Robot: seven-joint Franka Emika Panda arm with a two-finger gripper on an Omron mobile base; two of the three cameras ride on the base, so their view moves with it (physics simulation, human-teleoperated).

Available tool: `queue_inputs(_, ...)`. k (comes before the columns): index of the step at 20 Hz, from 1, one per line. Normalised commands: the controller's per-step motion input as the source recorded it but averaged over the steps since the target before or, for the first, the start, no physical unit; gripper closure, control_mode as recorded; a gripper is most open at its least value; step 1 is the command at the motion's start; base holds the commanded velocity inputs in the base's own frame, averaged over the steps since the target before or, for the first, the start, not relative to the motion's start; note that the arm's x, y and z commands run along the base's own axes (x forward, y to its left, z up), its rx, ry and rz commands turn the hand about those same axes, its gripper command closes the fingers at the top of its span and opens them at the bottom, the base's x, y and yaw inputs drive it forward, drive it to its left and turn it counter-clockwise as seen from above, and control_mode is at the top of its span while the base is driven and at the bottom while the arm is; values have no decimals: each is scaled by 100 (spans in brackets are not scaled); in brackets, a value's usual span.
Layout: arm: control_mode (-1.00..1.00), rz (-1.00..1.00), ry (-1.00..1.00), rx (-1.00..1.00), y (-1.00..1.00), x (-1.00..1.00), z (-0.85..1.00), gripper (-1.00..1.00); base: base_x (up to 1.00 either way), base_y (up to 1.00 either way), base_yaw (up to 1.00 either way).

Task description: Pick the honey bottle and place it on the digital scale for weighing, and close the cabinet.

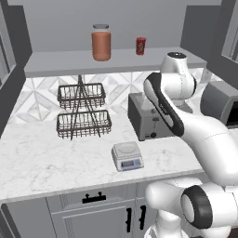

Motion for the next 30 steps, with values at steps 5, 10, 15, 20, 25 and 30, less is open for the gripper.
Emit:
queue_inputs(5,-100,0,-21,-1,0,-73,8,-100,0,0,0)
queue_inputs(10,-100,-1,-49,-1,0,-78,50,-100,0,0,0)
queue_inputs(15,-100,0,-47,0,-1,-32,73,-100,0,0,0)
queue_inputs(20,-100,0,-36,0,-3,-11,76,-100,0,0,0)
queue_inputs(25,-100,0,-32,0,-10,-10,71,-100,0,0,0)
queue_inputs(30,-100,0,-8,0,-19,-2,48,-100,0,0,0)
